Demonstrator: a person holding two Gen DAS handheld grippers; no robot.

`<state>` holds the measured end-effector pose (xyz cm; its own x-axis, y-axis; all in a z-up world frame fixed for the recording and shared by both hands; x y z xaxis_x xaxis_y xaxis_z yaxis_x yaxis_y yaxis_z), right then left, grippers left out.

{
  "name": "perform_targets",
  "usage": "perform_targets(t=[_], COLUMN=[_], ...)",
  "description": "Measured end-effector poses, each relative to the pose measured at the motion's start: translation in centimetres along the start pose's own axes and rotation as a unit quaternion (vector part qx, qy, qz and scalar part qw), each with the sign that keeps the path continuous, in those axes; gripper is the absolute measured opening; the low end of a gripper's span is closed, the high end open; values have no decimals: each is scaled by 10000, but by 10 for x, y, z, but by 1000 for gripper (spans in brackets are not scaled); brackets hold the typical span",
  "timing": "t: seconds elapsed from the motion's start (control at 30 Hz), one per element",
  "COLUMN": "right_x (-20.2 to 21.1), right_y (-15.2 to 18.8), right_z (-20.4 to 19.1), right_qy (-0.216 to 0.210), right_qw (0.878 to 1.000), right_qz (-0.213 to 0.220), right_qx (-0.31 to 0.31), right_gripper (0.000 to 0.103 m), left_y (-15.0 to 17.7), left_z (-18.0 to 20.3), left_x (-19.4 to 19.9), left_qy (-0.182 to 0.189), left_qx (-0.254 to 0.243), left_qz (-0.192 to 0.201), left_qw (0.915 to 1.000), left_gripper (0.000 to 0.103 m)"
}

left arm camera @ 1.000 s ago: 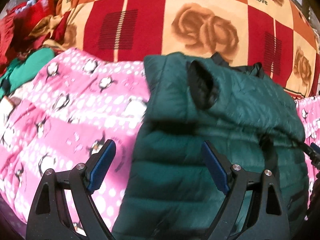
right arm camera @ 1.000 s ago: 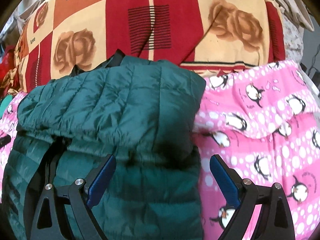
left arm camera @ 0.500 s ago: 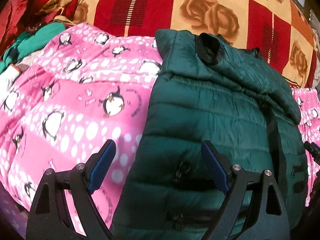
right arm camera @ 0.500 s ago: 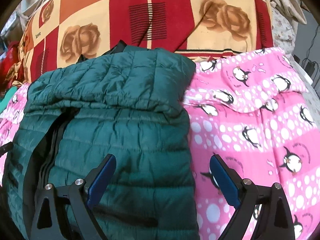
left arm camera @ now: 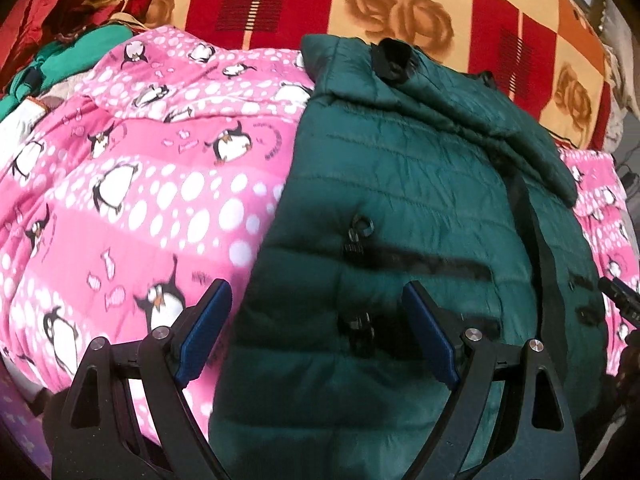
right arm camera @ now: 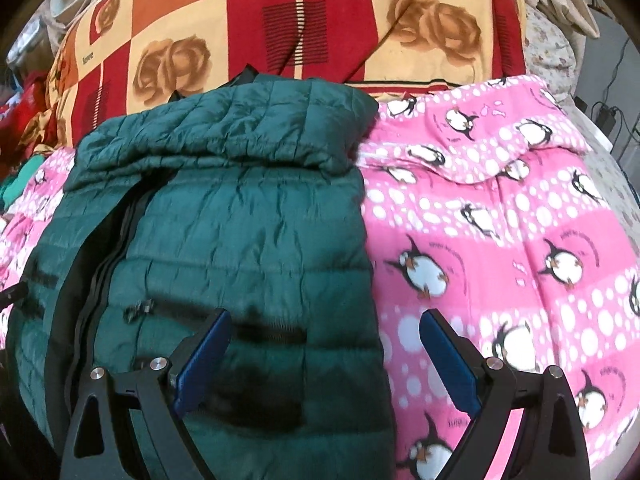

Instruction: Fold large clothes

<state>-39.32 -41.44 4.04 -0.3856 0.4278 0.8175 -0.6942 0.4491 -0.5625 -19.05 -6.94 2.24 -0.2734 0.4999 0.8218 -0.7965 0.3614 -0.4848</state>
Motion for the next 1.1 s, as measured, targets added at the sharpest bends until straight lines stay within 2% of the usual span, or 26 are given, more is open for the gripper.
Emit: perform_targets(t=[0.27, 0.4, 0.63, 1.1], right_x=[18, 22, 24, 18], right_y=[40, 60, 87, 104], right_z=[6, 13, 25, 8], right_qy=[-148, -257, -523, -1461], right_qw=[9996, 9988, 9958, 9828], right_qz=[-230, -415, -751, -1127], right_qx=[22, -43, -52, 9], right_gripper=[93, 93, 93, 93], left_y=[25, 39, 58, 82], left_z=[-1, -3, -11, -17], left_x=[13, 17, 19, 22], left_qy=[146, 92, 188, 296], left_qx=[-96, -215, -87, 152], left_qz=[-167, -258, -485, -655], left_qw=[9997, 9994, 9986, 9973], left_gripper=[87, 87, 87, 87])
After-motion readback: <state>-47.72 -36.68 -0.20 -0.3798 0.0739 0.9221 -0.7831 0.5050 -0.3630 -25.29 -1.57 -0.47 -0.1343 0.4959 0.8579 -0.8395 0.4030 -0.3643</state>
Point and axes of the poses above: each gripper's, at about its wrist camera, not at the fingertips, and x roughly against the way its jaws point, z to its right, y to its underside, the point moved 4 cm from there along -x, roughly the way its jaws point, and after that the axes turned 10 degrees about y, right-handed, at the moved point
